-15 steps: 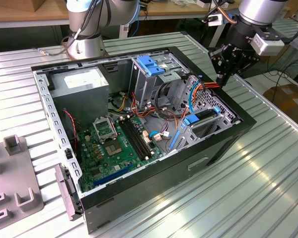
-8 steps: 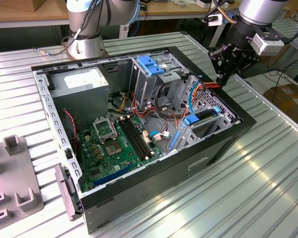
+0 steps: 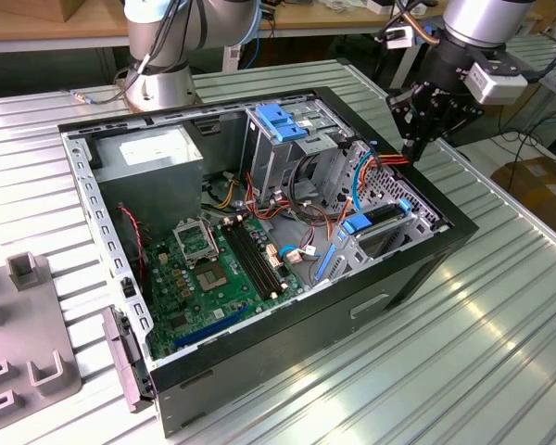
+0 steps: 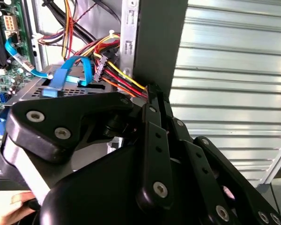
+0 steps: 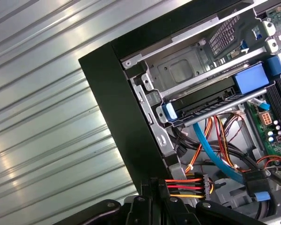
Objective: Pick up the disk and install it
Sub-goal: 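Insert the first disk wire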
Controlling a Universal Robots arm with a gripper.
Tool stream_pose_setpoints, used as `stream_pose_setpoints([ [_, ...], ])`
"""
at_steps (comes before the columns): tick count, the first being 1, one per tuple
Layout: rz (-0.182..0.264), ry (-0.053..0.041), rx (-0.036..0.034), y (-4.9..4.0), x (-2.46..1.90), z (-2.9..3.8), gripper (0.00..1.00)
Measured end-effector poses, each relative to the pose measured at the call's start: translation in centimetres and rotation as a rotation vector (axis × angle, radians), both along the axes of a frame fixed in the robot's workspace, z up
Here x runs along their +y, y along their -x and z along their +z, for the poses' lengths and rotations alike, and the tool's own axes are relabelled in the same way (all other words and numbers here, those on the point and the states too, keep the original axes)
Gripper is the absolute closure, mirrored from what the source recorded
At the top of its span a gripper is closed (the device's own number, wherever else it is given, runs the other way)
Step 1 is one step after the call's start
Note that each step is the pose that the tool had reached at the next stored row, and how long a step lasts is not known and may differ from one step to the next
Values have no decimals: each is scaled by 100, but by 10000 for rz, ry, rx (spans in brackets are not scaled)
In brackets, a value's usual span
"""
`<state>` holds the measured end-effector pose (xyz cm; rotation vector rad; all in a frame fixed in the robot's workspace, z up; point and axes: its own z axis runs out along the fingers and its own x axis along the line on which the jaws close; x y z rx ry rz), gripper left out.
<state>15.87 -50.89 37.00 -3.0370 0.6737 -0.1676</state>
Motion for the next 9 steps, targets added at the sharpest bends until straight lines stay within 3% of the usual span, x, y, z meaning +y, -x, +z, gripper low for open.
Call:
stream_pose_setpoints([
  [3, -75, -3, 0, 59, -1, -1, 84],
  [9, -864, -1, 0, 61, 0, 0, 84],
])
